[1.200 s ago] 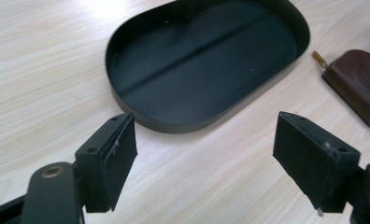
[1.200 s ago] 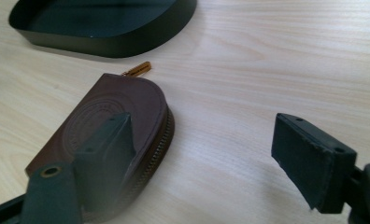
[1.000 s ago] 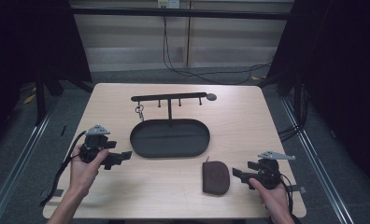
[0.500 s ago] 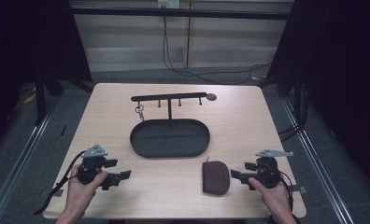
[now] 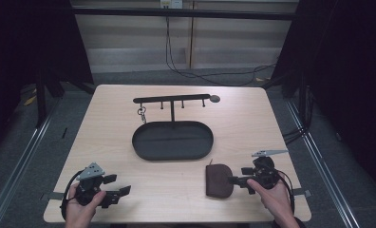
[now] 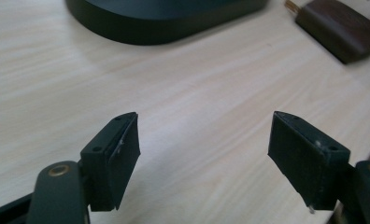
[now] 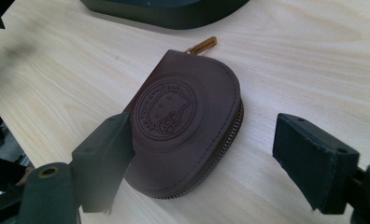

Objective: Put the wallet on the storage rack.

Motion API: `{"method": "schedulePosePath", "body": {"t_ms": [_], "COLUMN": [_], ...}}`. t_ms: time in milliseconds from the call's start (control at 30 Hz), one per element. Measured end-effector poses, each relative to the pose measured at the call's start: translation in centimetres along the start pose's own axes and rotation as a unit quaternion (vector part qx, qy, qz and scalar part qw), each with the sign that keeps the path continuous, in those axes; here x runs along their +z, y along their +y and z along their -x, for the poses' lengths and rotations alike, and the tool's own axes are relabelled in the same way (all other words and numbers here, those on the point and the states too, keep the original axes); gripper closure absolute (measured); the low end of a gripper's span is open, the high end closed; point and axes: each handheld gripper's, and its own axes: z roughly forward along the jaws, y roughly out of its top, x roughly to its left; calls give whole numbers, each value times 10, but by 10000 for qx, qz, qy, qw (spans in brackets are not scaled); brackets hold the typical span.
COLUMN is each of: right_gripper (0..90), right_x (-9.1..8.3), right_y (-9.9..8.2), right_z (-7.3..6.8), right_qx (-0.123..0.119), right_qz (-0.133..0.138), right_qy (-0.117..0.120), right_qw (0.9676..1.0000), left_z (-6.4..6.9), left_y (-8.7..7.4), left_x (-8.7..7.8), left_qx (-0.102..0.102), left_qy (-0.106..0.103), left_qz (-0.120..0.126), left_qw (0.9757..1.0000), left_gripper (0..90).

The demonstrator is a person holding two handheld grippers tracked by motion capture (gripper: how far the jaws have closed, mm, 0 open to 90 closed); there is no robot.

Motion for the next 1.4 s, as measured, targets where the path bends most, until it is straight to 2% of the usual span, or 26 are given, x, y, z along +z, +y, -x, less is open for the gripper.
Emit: {"method": "schedulePosePath", "body": {"t_ms": [133,200,233,333,400,500,633,733,833,1000,1067,1200,1400], "right_gripper": [216,226,228,226,233,267,217,182,178,181,182,195,150], "right_x": [5,7,9,13,16,22,28,31,38,49,53,63,73], "right_y": [9,14,17,25,29,37,45,50,53,59,61,62,64], "right_z": [-2,-4,-5,-10,-13,-14,-16,-16,-18,-20,-19,-18,-17], "right_qx": [39,3,-12,-123,-118,-180,-242,-253,-210,-371,-279,-309,-234], "right_qz": [-263,-300,-387,-644,-790,-1096,-1487,-1727,-2082,-2307,-2394,-2587,-2798], "right_qy": [-39,67,115,20,-9,-232,-365,-362,-391,-521,-512,-530,-534], "right_qw": [9996,9995,9992,9978,9968,9935,9879,9840,9771,9709,9692,9640,9583], "left_z": [1,0,0,-2,-3,-5,-5,-5,-5,-5,-5,-6,-6], "left_y": [0,-1,-1,-1,0,1,1,2,2,2,2,2,2], "left_x": [2,2,2,3,0,0,0,0,0,0,0,0,0], "left_qx": [32,4,-2,-40,-78,-77,-66,-72,-80,-74,-86,-87,-109], "left_qy": [26,-97,-68,-142,-129,-142,-194,-196,-211,-242,-235,-216,-227], "left_qz": [-30,-44,-47,-149,-8,-18,-60,-84,-66,-97,-92,-106,-98], "left_qw": [10000,9999,10000,9998,9999,9999,9998,9997,9997,9996,9996,9997,9996], "left_gripper": [240,229,226,224,224,221,221,221,221,221,221,222,222]}}
